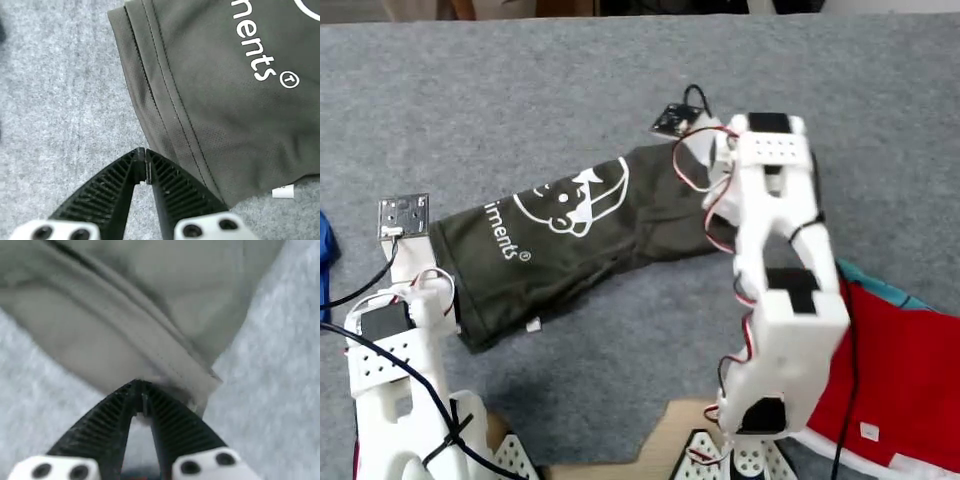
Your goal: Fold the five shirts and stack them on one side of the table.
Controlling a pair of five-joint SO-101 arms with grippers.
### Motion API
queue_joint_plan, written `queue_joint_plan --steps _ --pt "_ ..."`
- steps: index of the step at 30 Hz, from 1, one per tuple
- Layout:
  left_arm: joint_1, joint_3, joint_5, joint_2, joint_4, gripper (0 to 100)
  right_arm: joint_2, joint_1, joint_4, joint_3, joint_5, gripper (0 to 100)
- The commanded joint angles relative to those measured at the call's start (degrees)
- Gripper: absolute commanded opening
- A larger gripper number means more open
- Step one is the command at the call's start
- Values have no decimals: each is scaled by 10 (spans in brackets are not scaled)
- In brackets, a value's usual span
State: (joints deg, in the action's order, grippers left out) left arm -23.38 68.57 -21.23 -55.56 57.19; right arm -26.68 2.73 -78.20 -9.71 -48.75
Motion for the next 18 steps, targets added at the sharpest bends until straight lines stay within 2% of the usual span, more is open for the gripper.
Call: queue_joint_plan --steps 1,7,14,18 --pt "-4 -9 -4 -7 -4 19 -84 17 21 -80 4 5" --pt "-6 -9 -4 -7 -4 19 -198 12 -68 -248 4 5" --pt "-7 -17 -4 -7 -2 19 -175 13 -232 -443 3 5" --pt "-7 -82 21 -3 62 22 -143 11 -242 -502 5 5"
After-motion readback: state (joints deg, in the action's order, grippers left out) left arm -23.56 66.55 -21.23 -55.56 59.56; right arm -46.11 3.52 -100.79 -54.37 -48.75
